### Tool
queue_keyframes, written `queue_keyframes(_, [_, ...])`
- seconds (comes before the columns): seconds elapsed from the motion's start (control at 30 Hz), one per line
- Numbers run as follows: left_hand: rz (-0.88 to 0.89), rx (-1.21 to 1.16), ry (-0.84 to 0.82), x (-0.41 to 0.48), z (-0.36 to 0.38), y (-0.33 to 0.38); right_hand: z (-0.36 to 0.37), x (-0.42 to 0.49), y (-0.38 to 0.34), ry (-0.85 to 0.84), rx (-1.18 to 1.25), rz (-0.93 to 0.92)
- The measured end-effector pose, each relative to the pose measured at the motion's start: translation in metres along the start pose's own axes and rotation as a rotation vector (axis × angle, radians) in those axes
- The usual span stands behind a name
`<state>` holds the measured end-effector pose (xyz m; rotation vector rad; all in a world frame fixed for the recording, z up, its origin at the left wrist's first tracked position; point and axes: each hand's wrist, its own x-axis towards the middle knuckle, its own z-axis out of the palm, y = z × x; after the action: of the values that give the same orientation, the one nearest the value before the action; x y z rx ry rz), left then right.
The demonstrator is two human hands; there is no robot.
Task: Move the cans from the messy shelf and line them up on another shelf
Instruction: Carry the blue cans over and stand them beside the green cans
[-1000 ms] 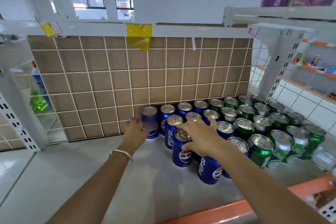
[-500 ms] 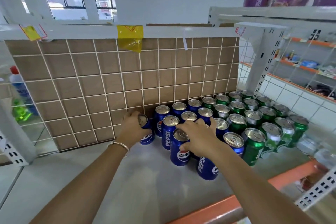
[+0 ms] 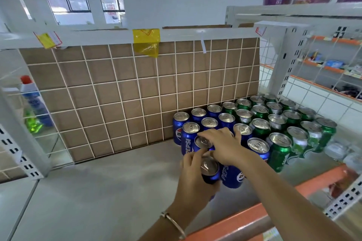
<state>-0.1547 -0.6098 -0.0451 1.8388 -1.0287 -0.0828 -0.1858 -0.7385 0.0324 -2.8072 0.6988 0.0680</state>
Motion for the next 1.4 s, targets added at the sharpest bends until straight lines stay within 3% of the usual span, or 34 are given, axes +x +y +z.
queue_keyframes(0.17, [-0.081,-0.104,0.05,-0.005,0.02,-0.016,-0.004,-0.019,0.008,0.055,0.289,-0.007])
queue_keyframes(0.27, [-0.077,-0.075,0.046,0.0,0.027,-0.015,-0.007,-0.035,0.009,0.061,0.284,-0.018])
queue_keyframes(0.43, [-0.093,-0.193,0.048,-0.001,0.036,-0.009,-0.005,-0.053,0.004,-0.049,0.228,-0.017])
queue_keyframes(0.53, [-0.008,-0.326,0.046,-0.002,0.037,-0.014,0.008,-0.054,0.001,-0.04,0.168,0.025])
queue_keyframes(0.63, [-0.168,-0.638,-0.022,0.004,0.024,-0.029,0.025,-0.052,-0.001,-0.001,0.092,0.032])
queue_keyframes(0.73, [-0.429,-0.825,0.074,0.02,0.005,-0.039,0.031,-0.049,-0.003,0.069,0.016,0.016])
queue_keyframes(0.9, [-0.622,-0.802,0.233,0.052,-0.028,-0.064,0.035,-0.044,-0.01,0.163,-0.064,-0.076])
queue_keyframes(1.13, [-0.673,-0.772,-0.007,0.126,-0.009,-0.092,0.038,-0.031,-0.016,0.154,-0.169,-0.081])
queue_keyframes(1.2, [-0.759,-0.801,-0.015,0.142,0.015,-0.129,0.039,-0.026,-0.017,0.151,-0.174,-0.08])
queue_keyframes(1.3, [-0.753,-0.847,0.011,0.164,0.052,-0.226,0.04,-0.022,-0.019,0.125,-0.156,-0.074])
queue_keyframes(1.4, [-0.727,-0.841,0.012,0.169,0.058,-0.233,0.048,-0.014,-0.014,0.196,-0.104,-0.036])
